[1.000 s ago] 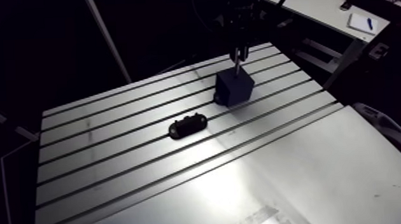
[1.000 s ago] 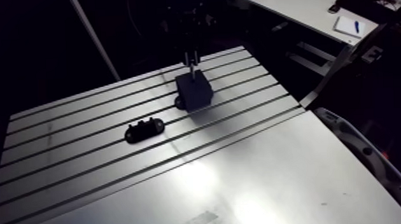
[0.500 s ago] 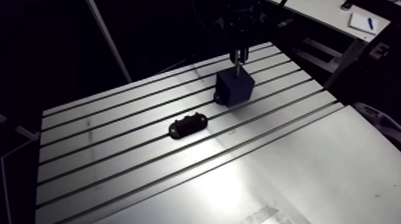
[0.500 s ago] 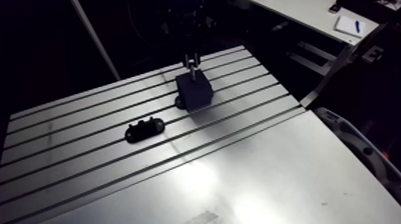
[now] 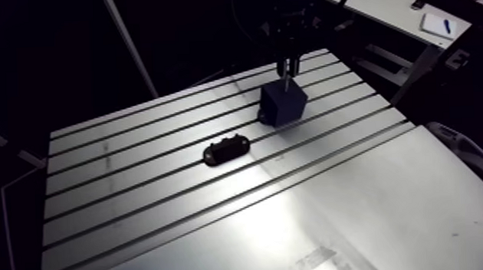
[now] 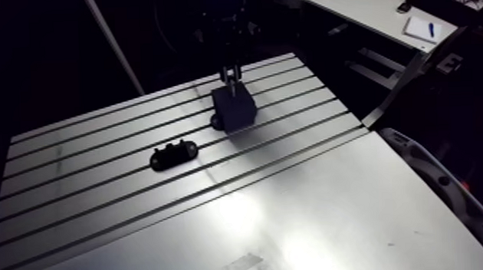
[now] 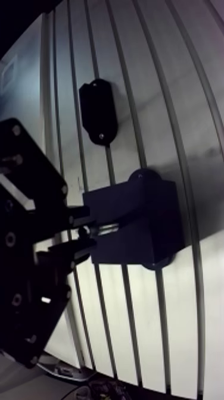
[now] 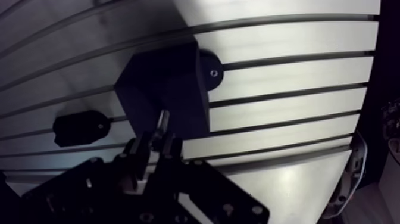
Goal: Pick up the M10 bolt and insert it into the hole until fully seated.
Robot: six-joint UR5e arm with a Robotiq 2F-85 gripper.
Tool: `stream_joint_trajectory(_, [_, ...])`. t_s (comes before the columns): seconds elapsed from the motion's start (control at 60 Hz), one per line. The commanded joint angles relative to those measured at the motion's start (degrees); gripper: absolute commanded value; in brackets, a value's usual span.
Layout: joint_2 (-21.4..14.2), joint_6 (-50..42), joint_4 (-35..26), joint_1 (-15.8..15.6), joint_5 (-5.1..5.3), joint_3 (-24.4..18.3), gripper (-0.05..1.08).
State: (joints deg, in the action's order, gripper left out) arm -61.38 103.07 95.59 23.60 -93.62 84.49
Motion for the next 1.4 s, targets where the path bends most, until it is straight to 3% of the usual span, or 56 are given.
stream_joint_trajectory(0.017, [0.26,-0.10,0.24,0.05,-0.03,0.26,1.08])
stream_joint_trajectory(0.25, [0.27,-0.10,0.94,-0.04,0.13,0.76,1.05])
stream_joint_trajectory(0.267, [0.26,-0.10,1.03,-0.04,0.22,0.87,0.94])
stream_joint_trajectory(0.283, [0.26,-0.10,1.03,-0.04,0.22,0.87,0.94])
stream_joint_trajectory(0.3, [0.19,0.05,1.12,-0.19,0.01,1.11,0.65])
stream_joint_trajectory(0.317, [0.19,0.05,1.12,-0.19,0.01,1.11,0.65])
stream_joint_trajectory(0.333, [0.10,0.37,1.13,-0.21,0.05,1.30,0.21])
stream_joint_trajectory(0.35, [0.10,0.37,1.13,-0.21,0.05,1.30,0.21])
stream_joint_trajectory(0.367, [0.01,0.57,1.21,-0.21,0.06,1.62,0.04])
stream_joint_trajectory(0.383, [-0.08,0.75,1.37,-0.29,0.06,2.05,0.01])
stream_joint_trajectory(0.717, [-2.12,0.87,1.48,0.12,0.06,1.97,0.00])
stream_joint_trajectory(0.867, [-5.39,0.87,0.33,-0.10,0.06,0.59,0.00])
stream_joint_trajectory(0.967, [-9.02,0.79,-5.21,-0.38,-0.46,-1.23,0.00])
stream_joint_trajectory(1.05, [-10.34,0.69,-6.63,-0.70,-0.31,-2.12,0.00])
stream_joint_trajectory(1.1, [-11.51,0.69,-6.85,-1.77,0.04,-2.93,0.00])
stream_joint_trajectory(1.25, [-12.78,0.54,-6.93,-5.42,-0.21,-3.66,0.00])
stream_joint_trajectory(1.4, [-15.51,0.10,-7.35,-10.93,-0.21,-3.74,0.00])
